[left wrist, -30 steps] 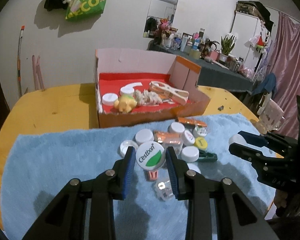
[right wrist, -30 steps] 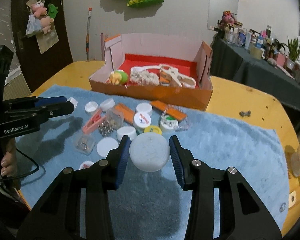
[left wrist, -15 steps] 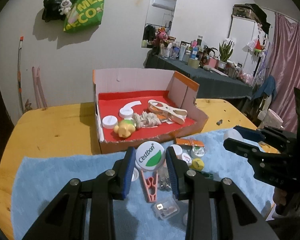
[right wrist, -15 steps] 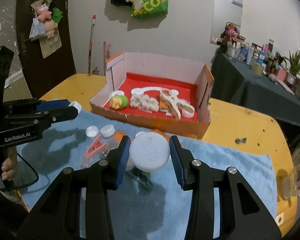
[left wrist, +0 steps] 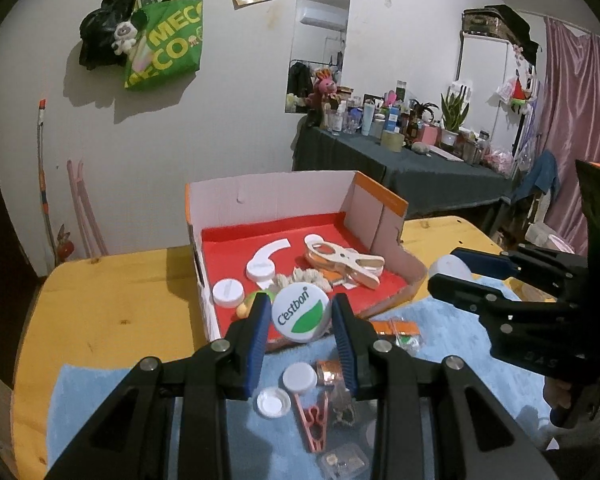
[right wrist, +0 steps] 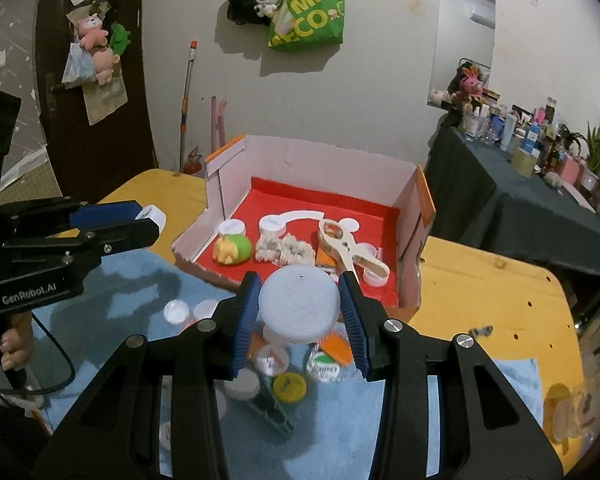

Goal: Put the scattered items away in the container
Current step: 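Lift both held caps and carry them over the red-lined cardboard box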

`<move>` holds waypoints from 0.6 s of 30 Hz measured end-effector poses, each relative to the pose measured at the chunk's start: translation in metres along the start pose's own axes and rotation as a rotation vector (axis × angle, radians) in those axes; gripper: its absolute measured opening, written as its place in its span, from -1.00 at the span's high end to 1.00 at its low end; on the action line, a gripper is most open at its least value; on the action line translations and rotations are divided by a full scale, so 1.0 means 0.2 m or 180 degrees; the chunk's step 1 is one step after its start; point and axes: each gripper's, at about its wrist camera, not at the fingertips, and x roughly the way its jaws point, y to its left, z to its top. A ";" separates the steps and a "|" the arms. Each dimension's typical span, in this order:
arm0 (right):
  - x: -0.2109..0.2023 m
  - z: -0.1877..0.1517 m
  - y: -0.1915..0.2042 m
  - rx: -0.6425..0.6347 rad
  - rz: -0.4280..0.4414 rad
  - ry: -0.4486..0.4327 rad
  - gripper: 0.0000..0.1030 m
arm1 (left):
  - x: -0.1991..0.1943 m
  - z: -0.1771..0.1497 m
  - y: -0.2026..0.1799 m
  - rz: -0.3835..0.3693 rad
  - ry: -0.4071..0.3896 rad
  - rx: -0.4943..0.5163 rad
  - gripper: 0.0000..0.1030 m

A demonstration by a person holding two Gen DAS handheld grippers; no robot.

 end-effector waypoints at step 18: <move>0.37 0.13 -0.10 0.0136 0.0156 0.0358 0.25 | 0.39 0.11 -0.02 -0.0047 0.0355 0.0074 0.35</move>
